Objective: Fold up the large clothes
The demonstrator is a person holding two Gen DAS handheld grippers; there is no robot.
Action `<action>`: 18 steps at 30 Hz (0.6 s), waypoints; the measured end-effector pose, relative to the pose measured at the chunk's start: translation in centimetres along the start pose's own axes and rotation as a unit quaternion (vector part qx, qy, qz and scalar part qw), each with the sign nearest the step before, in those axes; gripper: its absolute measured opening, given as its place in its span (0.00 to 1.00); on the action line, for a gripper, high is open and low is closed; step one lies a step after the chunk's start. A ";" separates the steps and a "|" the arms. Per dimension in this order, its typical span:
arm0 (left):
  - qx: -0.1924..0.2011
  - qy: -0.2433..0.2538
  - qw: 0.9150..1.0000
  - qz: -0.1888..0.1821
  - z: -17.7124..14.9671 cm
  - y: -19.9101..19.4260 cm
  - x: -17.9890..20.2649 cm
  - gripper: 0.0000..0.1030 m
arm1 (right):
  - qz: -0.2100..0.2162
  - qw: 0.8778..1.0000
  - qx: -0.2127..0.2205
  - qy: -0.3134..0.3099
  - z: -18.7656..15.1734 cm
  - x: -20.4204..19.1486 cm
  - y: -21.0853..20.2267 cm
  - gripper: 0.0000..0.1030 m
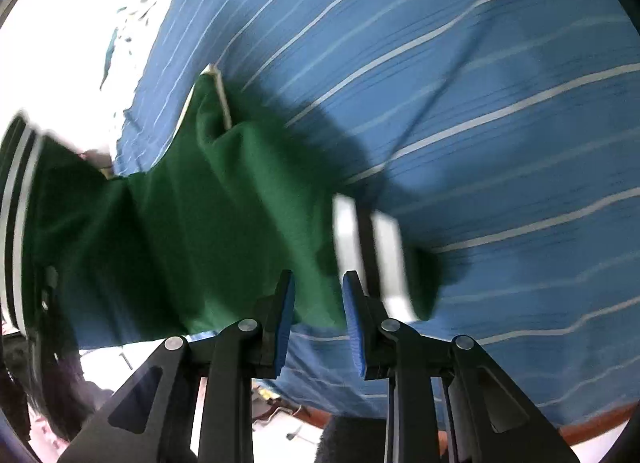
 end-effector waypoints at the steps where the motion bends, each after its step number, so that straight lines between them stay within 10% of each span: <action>1: -0.017 0.010 1.000 -0.006 -1.1 1.4 1.1 0.12 | -0.002 1.000 0.004 0.005 0.0 0.3 -0.3 0.26; 8: -0.149 0.053 0.986 0.044 -8.8 10.3 3.1 0.14 | -0.052 0.998 0.021 0.042 -0.8 5.7 -2.8 0.28; 12: -0.149 0.072 0.984 0.063 -7.5 8.9 3.0 0.21 | -0.066 0.996 0.054 0.034 -1.2 7.0 -4.6 0.73; 18: -0.168 0.089 0.979 0.069 -8.5 7.0 2.6 0.27 | -0.060 0.996 0.066 -0.017 -1.3 3.7 -6.9 0.74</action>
Point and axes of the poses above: each gripper's, at about its wrist camera, not at the fingertips, and y roughly the way its jaws point, x to its right, z to its top, the point moved 6 cm from there along y, roughly the way its jaws point, and after that the axes turned 9 degrees about -x, right-handed, at the moved point
